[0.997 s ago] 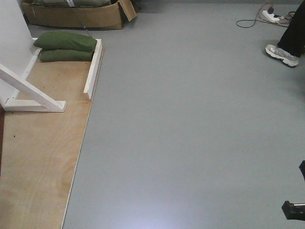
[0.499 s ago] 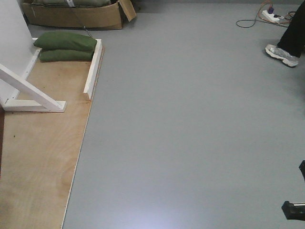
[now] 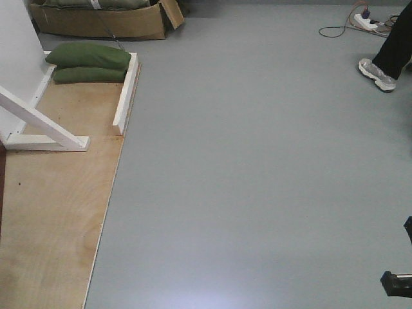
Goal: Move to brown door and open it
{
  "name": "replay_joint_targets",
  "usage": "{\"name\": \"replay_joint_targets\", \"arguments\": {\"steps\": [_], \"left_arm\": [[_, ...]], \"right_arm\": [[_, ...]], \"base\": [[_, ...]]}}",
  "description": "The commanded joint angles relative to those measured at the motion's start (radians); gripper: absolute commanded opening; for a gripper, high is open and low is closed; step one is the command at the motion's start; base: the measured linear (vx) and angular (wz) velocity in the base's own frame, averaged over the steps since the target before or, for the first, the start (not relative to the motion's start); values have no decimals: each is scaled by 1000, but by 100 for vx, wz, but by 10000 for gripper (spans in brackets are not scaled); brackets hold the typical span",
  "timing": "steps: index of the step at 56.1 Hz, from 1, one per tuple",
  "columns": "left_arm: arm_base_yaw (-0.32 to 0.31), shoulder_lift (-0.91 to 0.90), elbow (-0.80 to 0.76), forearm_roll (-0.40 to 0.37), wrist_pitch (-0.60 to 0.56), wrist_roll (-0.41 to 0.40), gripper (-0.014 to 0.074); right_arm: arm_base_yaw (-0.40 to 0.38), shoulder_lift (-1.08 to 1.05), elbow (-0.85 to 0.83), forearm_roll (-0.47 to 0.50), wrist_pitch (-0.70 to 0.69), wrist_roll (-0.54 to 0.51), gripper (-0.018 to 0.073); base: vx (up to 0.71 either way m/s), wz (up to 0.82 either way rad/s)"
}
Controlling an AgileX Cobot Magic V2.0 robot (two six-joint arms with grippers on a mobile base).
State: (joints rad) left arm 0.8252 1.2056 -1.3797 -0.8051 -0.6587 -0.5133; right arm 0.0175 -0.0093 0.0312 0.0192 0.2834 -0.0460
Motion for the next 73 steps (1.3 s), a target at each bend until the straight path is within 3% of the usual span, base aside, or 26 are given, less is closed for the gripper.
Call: {"name": "replay_joint_targets", "arguments": {"steps": [1, 7, 8, 9, 17, 25, 37, 45, 66, 73], "left_arm": [[40, 27, -26, 5, -49, -14, -3], [90, 71, -26, -38, -59, -58, -3], [143, 121, -26, -88, -56, -93, -3], [151, 131, -26, -90, -55, -106, -3], [176, 193, -37, -86, -5, -216, -3], [176, 225, -78, -70, 162, -312, -3], [174, 224, -136, 39, 393, -311, -3], [174, 210, -155, 65, 470, -311, -3], [174, 160, -157, 62, 565, -311, -3], [174, 142, -157, 62, 547, -310, -3]], "right_arm": [[-1, -15, 4, -6, -82, -6, 0], [-1, -15, 4, -6, -82, -6, 0], [-1, -15, 4, -6, -82, -6, 0], [-1, -15, 4, -6, -82, -6, 0], [-1, -15, 4, -6, -82, -6, 0], [-1, -15, 4, -6, -82, -6, 0], [-1, -15, 4, -6, -82, -6, 0], [-1, -15, 4, -6, -82, -6, 0], [-1, -15, 4, -6, -82, -6, 0], [-1, -15, 4, -6, -82, -6, 0]], "base": [[0, 0], [0, 0], [0, 0], [0, 0], [0, 0], [0, 0], [0, 0], [0, 0], [0, 0], [0, 0]]}}
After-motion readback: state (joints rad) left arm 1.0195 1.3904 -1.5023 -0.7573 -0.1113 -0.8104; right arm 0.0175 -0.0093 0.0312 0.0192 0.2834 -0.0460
